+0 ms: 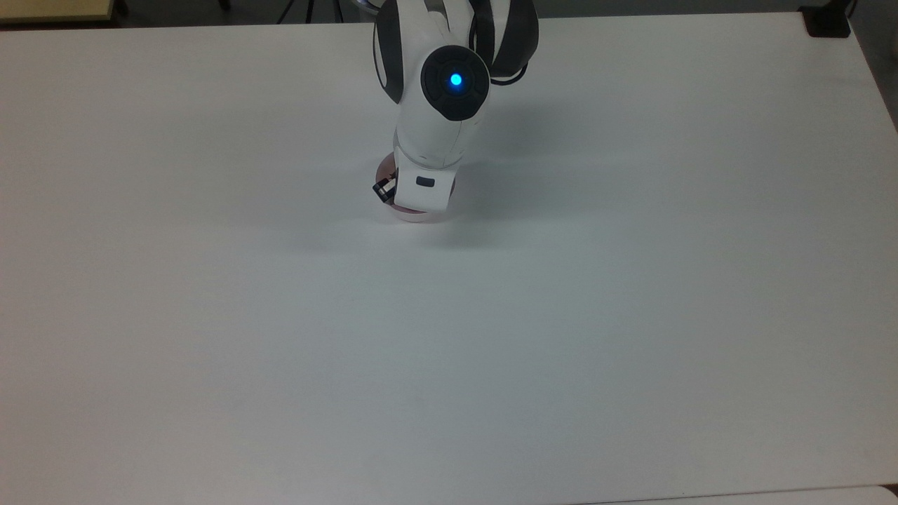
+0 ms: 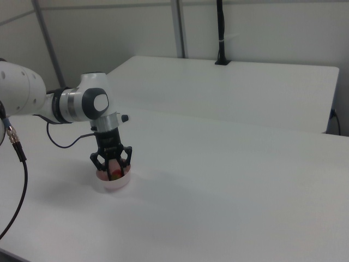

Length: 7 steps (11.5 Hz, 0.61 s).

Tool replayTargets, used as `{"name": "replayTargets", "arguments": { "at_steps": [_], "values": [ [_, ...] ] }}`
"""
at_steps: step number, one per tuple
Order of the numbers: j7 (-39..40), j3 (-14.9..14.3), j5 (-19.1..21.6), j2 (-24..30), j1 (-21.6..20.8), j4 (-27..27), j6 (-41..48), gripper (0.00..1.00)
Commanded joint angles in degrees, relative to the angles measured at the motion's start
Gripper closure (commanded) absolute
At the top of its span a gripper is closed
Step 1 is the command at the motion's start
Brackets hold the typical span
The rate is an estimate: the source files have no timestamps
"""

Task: Pick up strawberry from bowl
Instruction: 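Lower the gripper into the bowl and close it on the red strawberry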

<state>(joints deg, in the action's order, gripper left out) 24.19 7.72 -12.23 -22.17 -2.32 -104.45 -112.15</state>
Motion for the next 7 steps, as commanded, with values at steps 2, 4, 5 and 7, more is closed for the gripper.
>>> {"name": "replayTargets", "arguments": {
  "at_steps": [2,4,5,7],
  "values": [
    [-5.19,-0.07,-0.34,1.52,-0.49,-0.50,0.16,0.60],
    [-6.35,-0.07,-0.07,2.39,-0.66,0.73,2.36,0.60],
    [-6.52,0.01,0.02,3.09,-0.67,1.17,3.24,0.60],
    [-6.87,0.10,1.33,3.71,-1.28,3.53,7.18,0.60]
  ]
}}
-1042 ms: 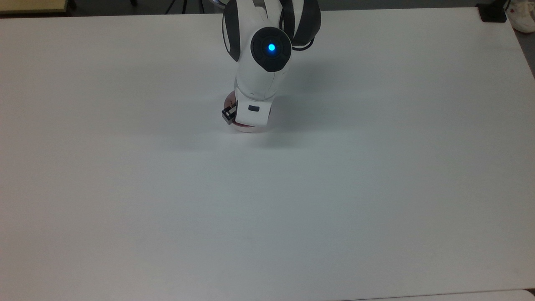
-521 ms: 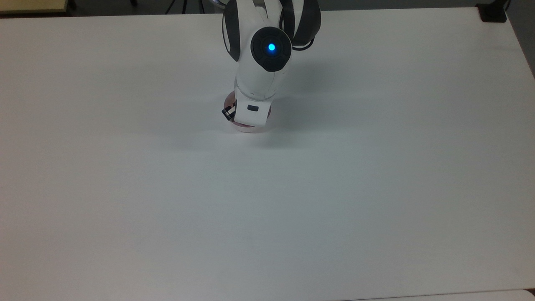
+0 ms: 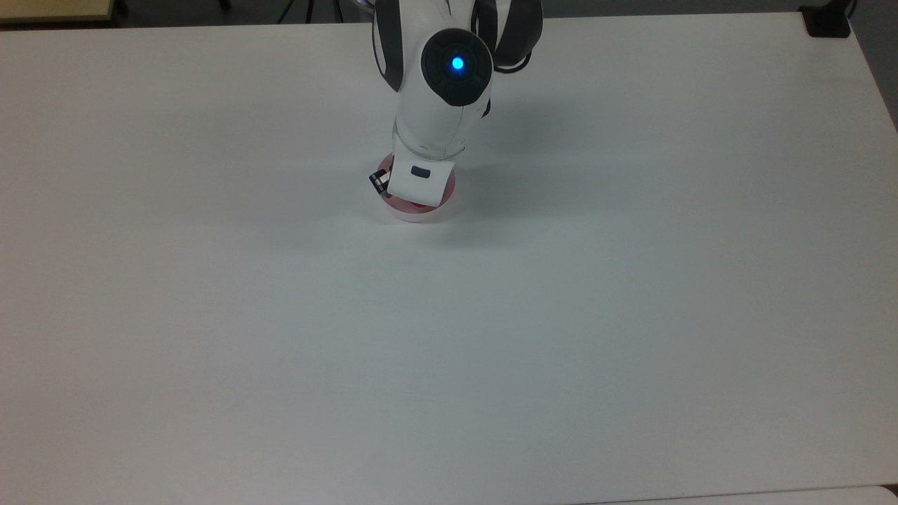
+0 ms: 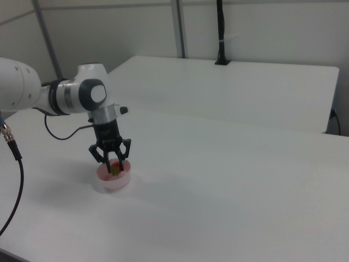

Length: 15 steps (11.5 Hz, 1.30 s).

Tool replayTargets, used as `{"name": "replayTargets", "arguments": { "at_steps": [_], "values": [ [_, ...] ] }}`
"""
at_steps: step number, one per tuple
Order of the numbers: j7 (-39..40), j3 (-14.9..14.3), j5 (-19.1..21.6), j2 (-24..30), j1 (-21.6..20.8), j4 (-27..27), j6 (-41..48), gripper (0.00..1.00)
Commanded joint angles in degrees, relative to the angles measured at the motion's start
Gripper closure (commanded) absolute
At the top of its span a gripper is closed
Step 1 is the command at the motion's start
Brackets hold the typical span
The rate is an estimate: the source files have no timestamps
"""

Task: Pick up strawberry from bowl
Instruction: 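Lift the strawberry out of the bowl and carry it beside the bowl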

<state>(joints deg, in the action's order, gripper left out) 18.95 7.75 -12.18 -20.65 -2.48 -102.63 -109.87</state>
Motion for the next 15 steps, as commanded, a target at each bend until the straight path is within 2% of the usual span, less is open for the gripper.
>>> {"name": "replayTargets", "arguments": {
  "at_steps": [1,3,4,10,11,12,13,15],
  "values": [
    [-1.63,0.07,1.37,2.36,-1.03,3.47,7.71,0.60],
    [-1.46,-0.54,1.20,2.28,-0.16,6.38,9.93,0.60],
    [-1.28,-0.72,0.58,2.10,1.67,6.82,9.59,0.60],
    [-1.46,-0.89,-5.21,-1.32,16.61,6.74,-3.67,0.57],
    [-1.46,-1.07,-5.57,-1.67,18.11,6.74,-4.38,0.53],
    [-1.46,-1.16,-5.57,-1.50,19.43,6.74,-4.04,0.21],
    [-1.63,-1.16,-5.40,-0.46,19.79,6.74,-3.43,0.01],
    [-1.90,-1.16,-4.79,3.22,19.71,7.52,0.07,0.00]
  ]
}}
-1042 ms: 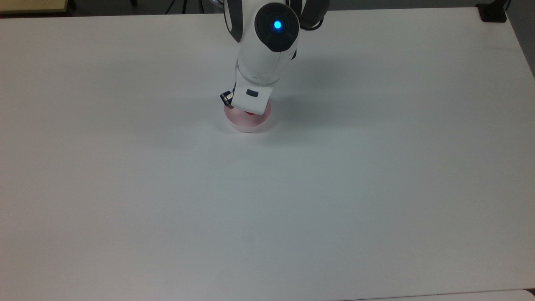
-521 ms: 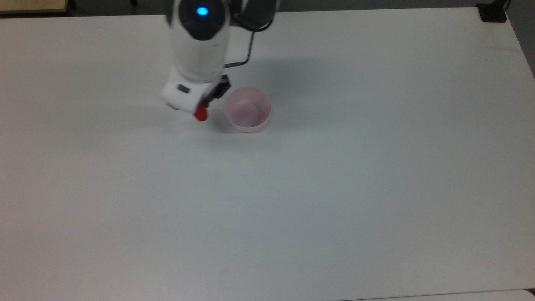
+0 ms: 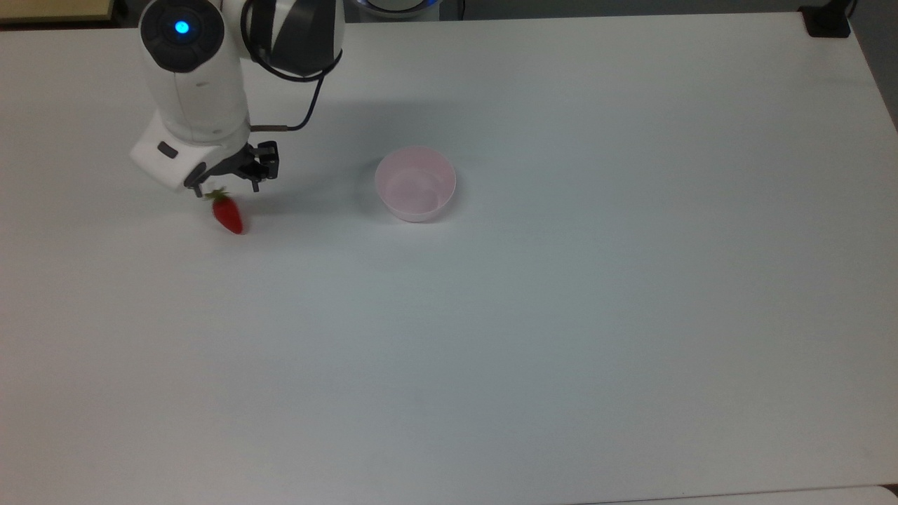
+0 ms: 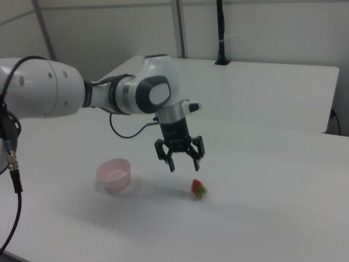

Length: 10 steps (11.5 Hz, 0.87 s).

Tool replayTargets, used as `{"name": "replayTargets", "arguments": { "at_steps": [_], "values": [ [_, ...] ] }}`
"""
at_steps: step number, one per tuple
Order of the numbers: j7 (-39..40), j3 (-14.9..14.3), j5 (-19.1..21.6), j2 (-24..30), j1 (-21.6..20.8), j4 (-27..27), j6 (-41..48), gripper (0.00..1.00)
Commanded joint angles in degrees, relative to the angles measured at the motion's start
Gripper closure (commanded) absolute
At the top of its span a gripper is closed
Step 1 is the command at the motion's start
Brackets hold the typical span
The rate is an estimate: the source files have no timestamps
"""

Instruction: Pick up strawberry from bowl

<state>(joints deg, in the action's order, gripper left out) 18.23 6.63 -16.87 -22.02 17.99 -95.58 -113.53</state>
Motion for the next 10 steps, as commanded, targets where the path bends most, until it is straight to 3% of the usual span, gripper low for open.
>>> {"name": "replayTargets", "arguments": {
  "at_steps": [1,3,5,7,8,10],
  "values": [
    [-2.22,0.13,0.78,6.54,-1.03,1.70,6.71,0.00],
    [-12.45,0.84,4.46,10.58,-3.03,3.55,10.25,0.00],
    [-22.23,0.66,5.09,15.15,-7.42,3.47,13.49,0.00],
    [-26.91,-0.03,6.14,18.32,-12.52,3.29,18.15,0.00],
    [-27.80,-0.74,8.50,19.81,-14.02,3.29,19.21,0.00],
    [-27.72,-3.89,11.76,22.10,-17.18,3.20,20.80,0.00]
  ]
}}
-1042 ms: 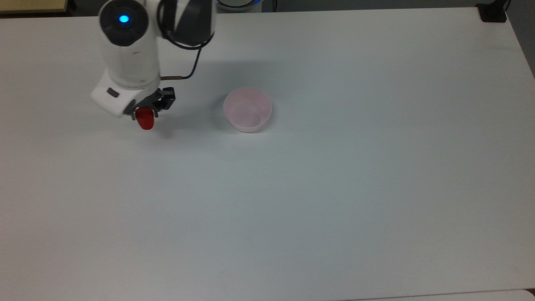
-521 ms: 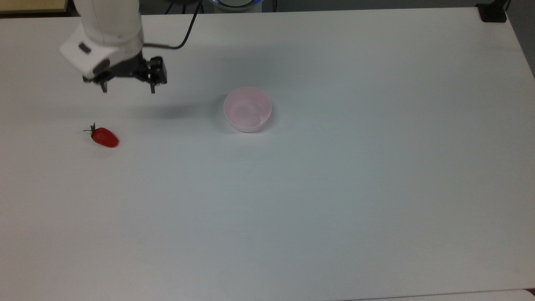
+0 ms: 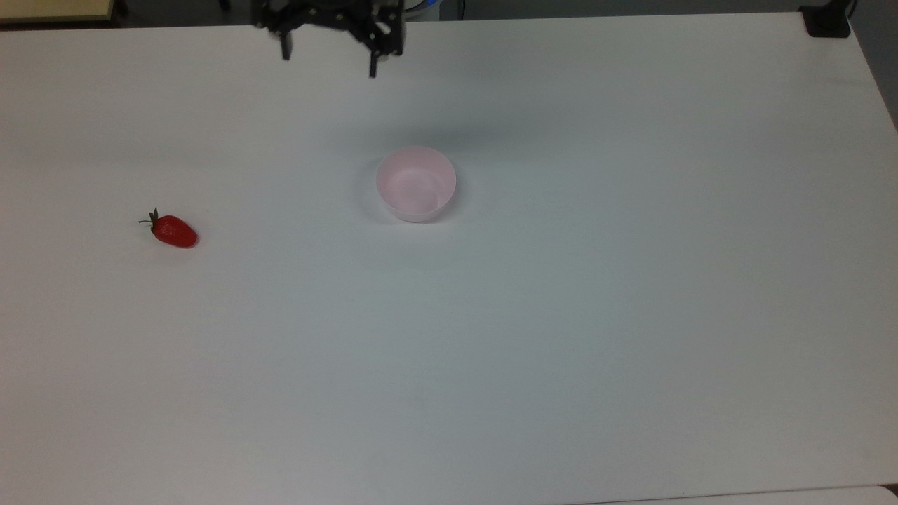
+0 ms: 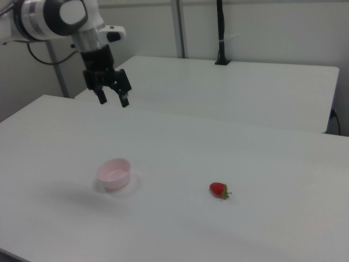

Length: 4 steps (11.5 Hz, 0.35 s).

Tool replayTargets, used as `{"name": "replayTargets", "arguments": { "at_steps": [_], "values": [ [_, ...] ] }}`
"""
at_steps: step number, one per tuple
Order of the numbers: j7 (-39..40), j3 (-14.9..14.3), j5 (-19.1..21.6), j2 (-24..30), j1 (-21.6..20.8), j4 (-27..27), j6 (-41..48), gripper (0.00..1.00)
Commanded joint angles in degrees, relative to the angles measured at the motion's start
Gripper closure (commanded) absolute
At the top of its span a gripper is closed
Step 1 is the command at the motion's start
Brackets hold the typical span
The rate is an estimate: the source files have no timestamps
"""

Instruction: Pick up strawberry from bowl

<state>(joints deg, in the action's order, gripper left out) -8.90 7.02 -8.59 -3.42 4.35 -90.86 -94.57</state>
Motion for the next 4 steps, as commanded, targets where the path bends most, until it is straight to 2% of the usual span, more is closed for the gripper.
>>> {"name": "replayTargets", "arguments": {
  "at_steps": [1,4],
  "values": [
    [-0.59,-4.47,3.49,3.60,-3.91,-1.51,2.45,0.00],
    [-0.24,-4.38,3.49,3.51,-3.83,-1.51,2.63,0.00]
  ]
}}
